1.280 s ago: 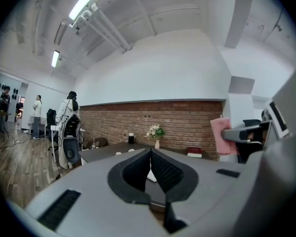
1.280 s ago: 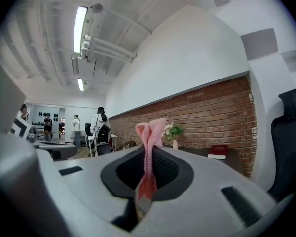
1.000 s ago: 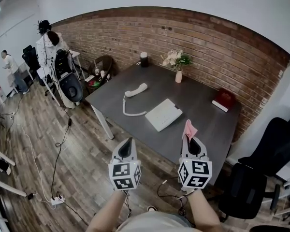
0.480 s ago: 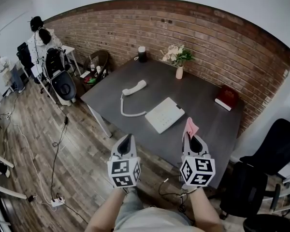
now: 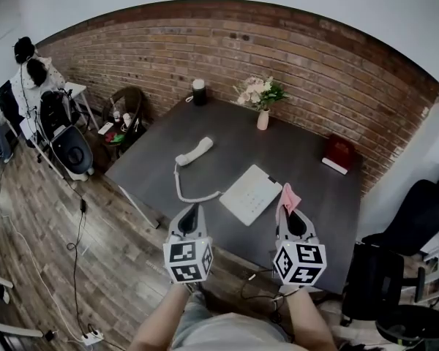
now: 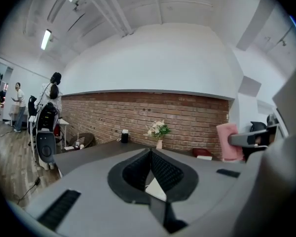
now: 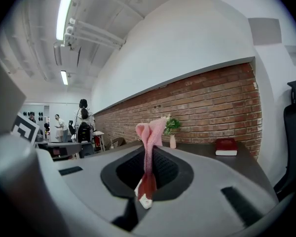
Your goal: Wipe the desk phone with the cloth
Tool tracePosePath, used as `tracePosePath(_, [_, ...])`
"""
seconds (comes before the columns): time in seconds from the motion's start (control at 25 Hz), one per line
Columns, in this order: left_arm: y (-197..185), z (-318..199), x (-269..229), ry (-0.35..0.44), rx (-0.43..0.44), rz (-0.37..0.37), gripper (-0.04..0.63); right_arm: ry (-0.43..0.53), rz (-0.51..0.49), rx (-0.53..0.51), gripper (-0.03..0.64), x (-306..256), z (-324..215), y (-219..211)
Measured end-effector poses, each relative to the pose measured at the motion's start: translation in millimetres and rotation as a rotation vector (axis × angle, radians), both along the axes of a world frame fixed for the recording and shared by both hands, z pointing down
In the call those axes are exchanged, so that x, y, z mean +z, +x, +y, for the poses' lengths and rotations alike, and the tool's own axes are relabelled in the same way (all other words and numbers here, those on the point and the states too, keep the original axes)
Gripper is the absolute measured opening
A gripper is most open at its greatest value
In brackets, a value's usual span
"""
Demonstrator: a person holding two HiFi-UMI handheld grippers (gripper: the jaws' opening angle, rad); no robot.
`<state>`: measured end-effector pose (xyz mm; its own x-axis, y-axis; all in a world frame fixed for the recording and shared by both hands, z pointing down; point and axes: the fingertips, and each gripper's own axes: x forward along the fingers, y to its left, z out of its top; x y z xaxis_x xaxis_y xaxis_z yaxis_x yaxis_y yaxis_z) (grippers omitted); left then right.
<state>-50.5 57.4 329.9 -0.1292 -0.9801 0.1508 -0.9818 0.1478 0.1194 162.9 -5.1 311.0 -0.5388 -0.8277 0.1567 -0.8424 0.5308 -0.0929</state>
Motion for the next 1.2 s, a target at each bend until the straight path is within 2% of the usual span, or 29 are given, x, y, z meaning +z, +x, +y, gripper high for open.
tracePosePath(0.4, [-86,-72,-11,0.001,0.133,-0.002,0.005,-0.021,0.021,0.144,0.018,-4,-43,-71])
tracePosePath(0.6, [-115,-102,-9,-0.007,0.216,-0.012,0.005,-0.042,0.03,0.231,0.018,1,-56,-92])
tracePosePath(0.84, [-126,-134,9,-0.033,0.296,-0.002,0.005,-0.066,0.054,0.303,0.018,10,-66,-99])
tracePosePath(1.04, [-114,-156,28,-0.068,0.351,0.009,0.005,-0.089,0.073,0.341,0.018,20,-76,-90])
tracePosePath(1.2, [-105,-172,28,-0.064,0.371,0.012,0.005,-0.101,0.083,0.35,0.018,23,-86,-84])
